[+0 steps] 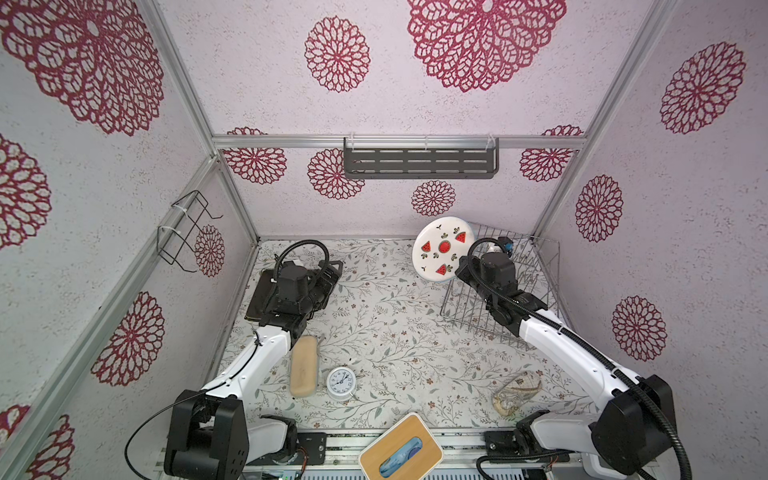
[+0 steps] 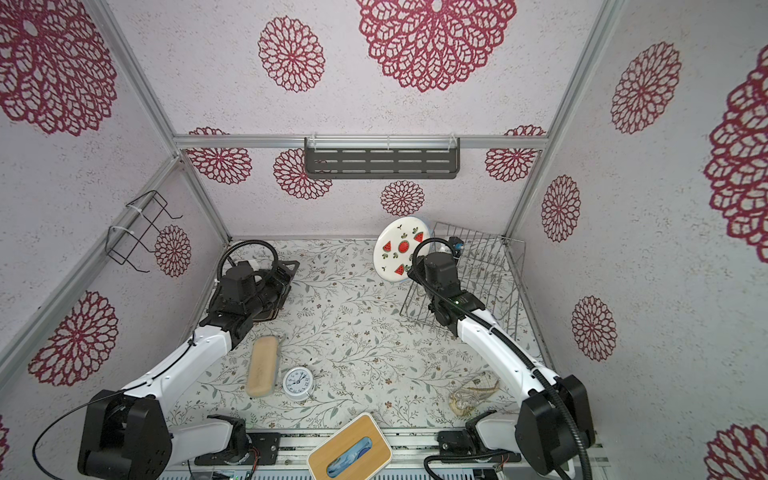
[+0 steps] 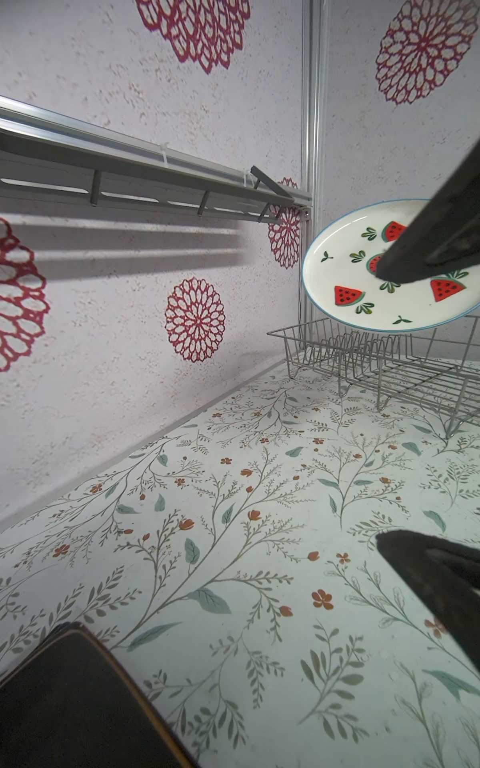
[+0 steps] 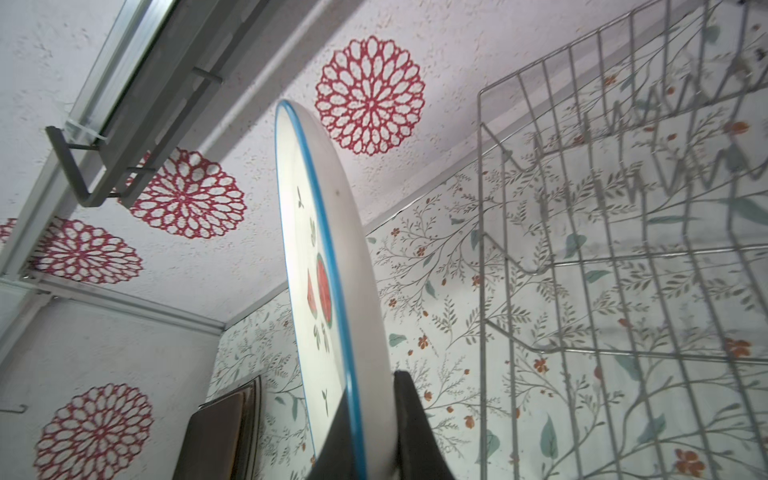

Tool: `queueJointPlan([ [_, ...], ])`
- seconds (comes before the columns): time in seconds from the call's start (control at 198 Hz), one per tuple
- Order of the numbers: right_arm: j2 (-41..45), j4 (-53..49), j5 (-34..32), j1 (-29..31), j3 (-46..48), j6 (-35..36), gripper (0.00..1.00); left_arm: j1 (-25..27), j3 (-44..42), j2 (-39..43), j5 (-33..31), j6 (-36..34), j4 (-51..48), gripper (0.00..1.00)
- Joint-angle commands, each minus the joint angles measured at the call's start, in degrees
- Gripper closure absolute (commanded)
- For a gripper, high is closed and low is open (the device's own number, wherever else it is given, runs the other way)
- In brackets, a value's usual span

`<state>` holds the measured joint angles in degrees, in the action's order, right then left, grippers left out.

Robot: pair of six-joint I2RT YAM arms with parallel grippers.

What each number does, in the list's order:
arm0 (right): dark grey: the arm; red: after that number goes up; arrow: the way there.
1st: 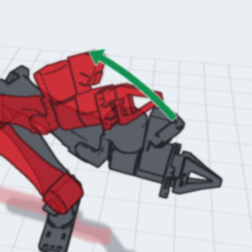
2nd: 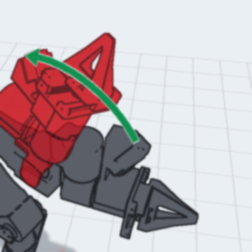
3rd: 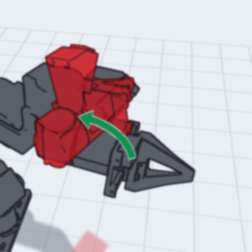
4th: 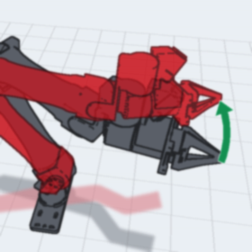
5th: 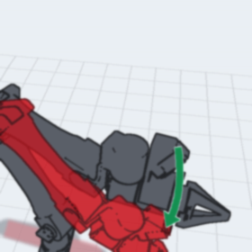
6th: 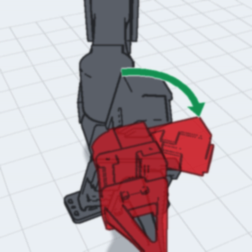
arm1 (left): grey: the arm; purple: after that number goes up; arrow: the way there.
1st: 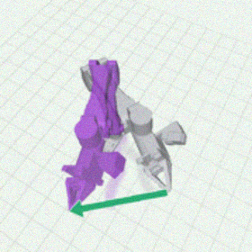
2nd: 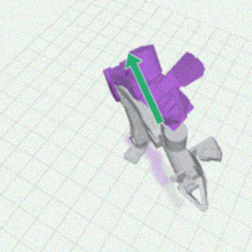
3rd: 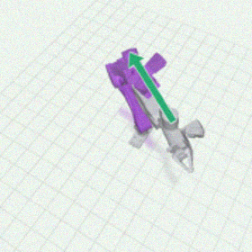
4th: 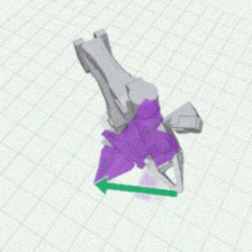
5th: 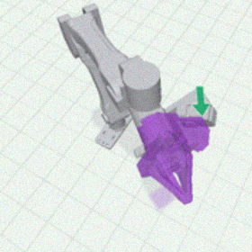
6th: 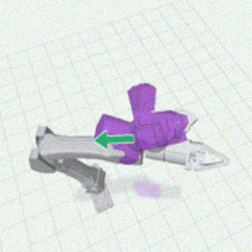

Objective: Unload the plates from the dish rack
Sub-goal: 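Swing the white plate toward the left gripper while the left gripper reaches toward it, then close the left gripper on the white plate's rim beside the right gripper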

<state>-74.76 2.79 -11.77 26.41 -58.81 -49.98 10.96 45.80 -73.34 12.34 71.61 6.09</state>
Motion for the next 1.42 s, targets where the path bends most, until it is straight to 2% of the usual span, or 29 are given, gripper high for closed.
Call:
queueJointPlan([
  [0.0, 0.12, 16.17, 7.42, -0.12, -1.36, -7.25, 1.0, 1.37, 1.63, -1.65, 1.66, 1.12, 4.51, 0.03],
  [0.233, -3.11, 19.39, 14.79, -0.04, -1.5, -11.61, 1.0, 4.27, 6.79, -6.54, 6.27, -1.02, 5.06, 0.01],
  [0.455, -6.31, 23.6, 22.35, 0.39, -1.46, -15.3, 1.0, 6.65, 9.61, -10.07, 8.02, -1.25, 6.49, 0.02],
  [0.708, -7.24, 24.87, 25.26, 0.66, -1.82, -16.03, 1.0, 7.23, 10.09, -11.38, 7.7, -1.31, 6.3, 0.07],
  [1.016, -8.69, 25.84, 29.44, 0.74, -2.83, -16.69, 1.0, 7.84, 11.15, -13.41, 9.55, -1.07, 7.88, 0.23],
  [1.411, -9.26, 26.85, 32.3, 1.1, -3.46, -16.76, 1.0, 7.93, 10.46, -13.85, 9.8, -0.22, 9.73, 0.58],
])
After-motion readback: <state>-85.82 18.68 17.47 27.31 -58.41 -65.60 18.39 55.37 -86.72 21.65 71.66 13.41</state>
